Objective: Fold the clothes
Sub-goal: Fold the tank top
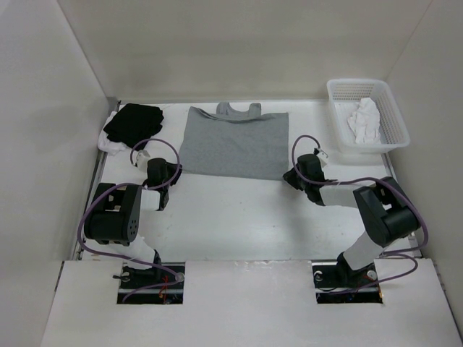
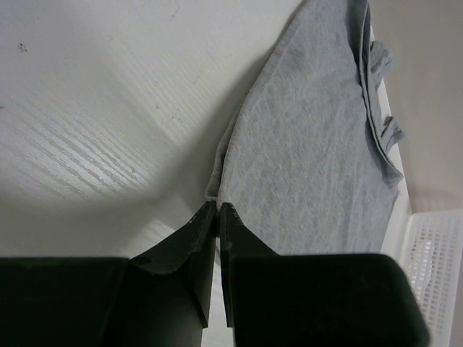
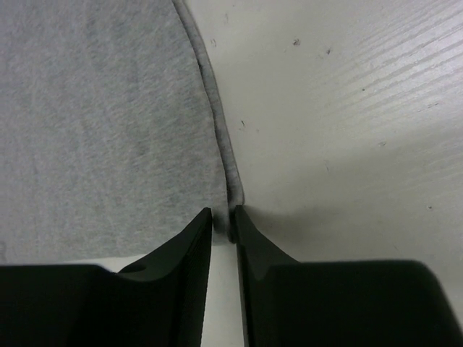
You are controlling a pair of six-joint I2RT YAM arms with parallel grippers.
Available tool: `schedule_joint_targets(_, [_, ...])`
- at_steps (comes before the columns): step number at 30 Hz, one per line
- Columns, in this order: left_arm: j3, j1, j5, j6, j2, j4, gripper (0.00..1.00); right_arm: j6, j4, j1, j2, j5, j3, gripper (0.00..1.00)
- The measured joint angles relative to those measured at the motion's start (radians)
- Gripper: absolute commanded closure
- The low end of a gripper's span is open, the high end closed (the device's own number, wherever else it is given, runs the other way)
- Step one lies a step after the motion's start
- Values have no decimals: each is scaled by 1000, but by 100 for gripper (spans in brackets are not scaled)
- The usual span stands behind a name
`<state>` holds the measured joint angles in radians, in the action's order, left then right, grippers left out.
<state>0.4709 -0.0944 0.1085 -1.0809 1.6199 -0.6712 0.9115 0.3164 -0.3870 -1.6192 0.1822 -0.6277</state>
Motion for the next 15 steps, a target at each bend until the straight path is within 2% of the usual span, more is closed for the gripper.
schedule_joint_targets(6, [0,-1,0,0,0,-6,97,21,10,0,-10,-3,0,95])
schedule_joint_targets(10, [-9,-3,0,0,-14,-5,99,23,26,-2,5,1,21,99])
schedule_joint_targets(13, [-44,-6,-3,0,-121,30,99,-4,13,-21,116,19,70,99])
schedule_joint_targets(15, [-58,-6,-8,3,-258,82,99,-37,-32,-53,276,38,105,99])
